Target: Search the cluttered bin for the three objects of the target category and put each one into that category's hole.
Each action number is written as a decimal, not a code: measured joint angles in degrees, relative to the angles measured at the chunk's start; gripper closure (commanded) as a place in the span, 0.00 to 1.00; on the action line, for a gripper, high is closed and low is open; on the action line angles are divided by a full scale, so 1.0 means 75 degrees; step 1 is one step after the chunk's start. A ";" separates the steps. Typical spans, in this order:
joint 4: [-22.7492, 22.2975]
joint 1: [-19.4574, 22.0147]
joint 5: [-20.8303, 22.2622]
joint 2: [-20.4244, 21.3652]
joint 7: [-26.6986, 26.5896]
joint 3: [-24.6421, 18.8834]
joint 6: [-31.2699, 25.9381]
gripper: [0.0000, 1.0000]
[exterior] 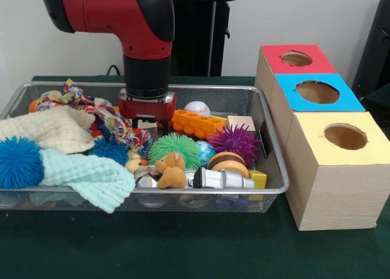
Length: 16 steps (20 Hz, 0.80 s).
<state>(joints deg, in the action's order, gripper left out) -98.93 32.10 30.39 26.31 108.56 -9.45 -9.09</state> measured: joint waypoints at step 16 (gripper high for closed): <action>-0.0002 -0.0283 -0.0146 -0.0035 0.0000 0.0379 0.0289 1.00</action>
<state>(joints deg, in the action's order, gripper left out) -98.95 29.98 29.30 26.05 108.56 -6.61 -6.93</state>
